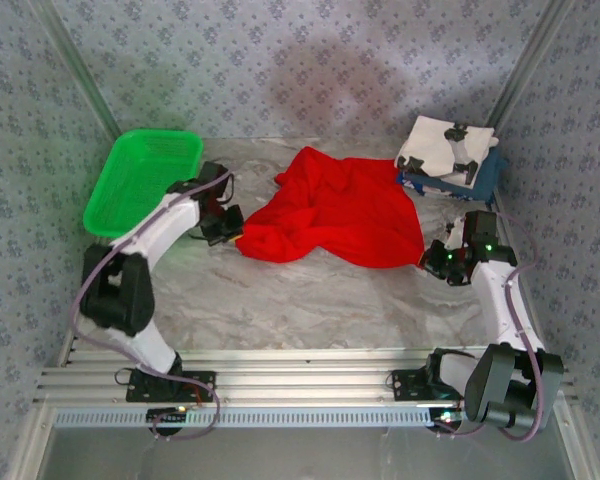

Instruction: Fold and stack the t-shirts

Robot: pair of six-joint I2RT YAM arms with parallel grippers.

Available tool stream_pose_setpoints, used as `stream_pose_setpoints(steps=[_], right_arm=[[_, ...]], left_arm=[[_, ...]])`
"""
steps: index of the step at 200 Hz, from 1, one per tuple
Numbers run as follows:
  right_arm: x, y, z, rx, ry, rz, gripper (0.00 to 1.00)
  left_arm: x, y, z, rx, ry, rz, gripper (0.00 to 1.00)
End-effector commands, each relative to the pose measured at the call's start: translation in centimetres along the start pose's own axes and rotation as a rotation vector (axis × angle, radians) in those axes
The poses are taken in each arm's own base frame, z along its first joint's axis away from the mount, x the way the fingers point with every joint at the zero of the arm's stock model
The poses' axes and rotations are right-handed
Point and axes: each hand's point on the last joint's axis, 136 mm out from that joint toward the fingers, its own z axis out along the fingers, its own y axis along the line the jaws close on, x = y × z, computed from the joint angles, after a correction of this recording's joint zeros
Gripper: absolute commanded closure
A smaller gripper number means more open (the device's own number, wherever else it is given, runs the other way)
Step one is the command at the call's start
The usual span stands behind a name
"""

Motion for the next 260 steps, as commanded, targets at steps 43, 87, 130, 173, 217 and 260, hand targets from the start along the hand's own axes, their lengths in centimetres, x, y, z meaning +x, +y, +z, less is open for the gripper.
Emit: stream_pose_setpoints(steps=[43,87,130,173,217,260], right_arm=[[-0.8,-3.0,-1.0,0.148,-0.025,0.105,1.00],[-0.3,-4.6,-0.8,0.198,-0.020,0.190,1.00],[-0.3,-4.8,-0.5,0.197,-0.015,0.213,1.00],[-0.4,-4.8,-0.3,0.192,-0.020,0.202,1.00],[-0.5,-4.5,-0.2,0.184,-0.020,0.178,1.00],[-0.7,-3.9,-0.2,0.172,-0.020,0.155,1.00]], left_arm=[[7.0,3.4,-2.4,0.083,0.019,0.026,0.96],[13.8,9.3,-0.2,0.020,0.099,-0.132,0.92],[17.2,11.1,0.0,0.041,0.130,-0.241,0.72],[18.3,10.6,-1.9,0.188,0.070,-0.422,0.51],[17.8,9.9,-0.4,0.205,0.101,-0.580,0.46],[15.3,9.2,1.4,0.147,0.079,-0.599,0.47]])
